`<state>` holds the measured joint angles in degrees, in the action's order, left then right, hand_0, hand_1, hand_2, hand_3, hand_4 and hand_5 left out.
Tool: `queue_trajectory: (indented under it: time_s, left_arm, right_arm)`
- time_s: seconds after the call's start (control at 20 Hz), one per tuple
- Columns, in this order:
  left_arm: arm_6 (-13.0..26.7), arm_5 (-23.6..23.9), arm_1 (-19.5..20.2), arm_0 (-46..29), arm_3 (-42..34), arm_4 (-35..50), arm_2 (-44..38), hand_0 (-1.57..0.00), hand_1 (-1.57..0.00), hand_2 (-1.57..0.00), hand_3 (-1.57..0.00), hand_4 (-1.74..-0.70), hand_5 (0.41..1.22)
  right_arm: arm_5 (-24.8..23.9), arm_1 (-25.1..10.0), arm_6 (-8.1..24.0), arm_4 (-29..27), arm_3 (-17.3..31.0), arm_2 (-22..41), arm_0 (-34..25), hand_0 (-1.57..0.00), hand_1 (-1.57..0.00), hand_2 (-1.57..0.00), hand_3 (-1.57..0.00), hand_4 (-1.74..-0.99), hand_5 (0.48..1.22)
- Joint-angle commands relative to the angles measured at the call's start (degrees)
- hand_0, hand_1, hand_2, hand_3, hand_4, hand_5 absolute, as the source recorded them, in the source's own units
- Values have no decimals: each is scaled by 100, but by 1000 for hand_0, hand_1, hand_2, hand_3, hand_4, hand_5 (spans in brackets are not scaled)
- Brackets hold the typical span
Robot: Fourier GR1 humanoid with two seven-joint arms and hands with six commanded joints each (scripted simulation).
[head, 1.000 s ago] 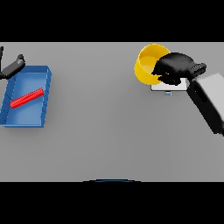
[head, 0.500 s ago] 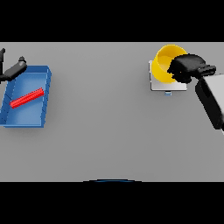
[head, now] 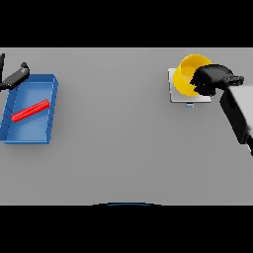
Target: Pick up the red beaker and tilt it to pour out 1 green nut into yellow bowl. Pick up the yellow bowl and place it on the metallic measuring scale.
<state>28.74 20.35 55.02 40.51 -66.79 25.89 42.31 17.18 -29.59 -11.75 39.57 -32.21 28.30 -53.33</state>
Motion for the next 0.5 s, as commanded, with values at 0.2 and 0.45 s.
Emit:
queue_trajectory:
  time_s: [0.2, 0.45]
  left_arm:
    - [3, 17, 4, -35, -5, 51, -33, 1, 1, 1, 1, -850, 765]
    - [42, -51, -1, 37, 36, 33, -20, 1, 1, 1, 1, -853, 772]
  right_arm:
    - [295, 15, 194, -148, 54, -110, -90, -825, -599, -589, -794, -1550, 955]
    - [435, 25, 231, -152, 43, -75, -63, -297, -223, -297, -509, -1487, 848]
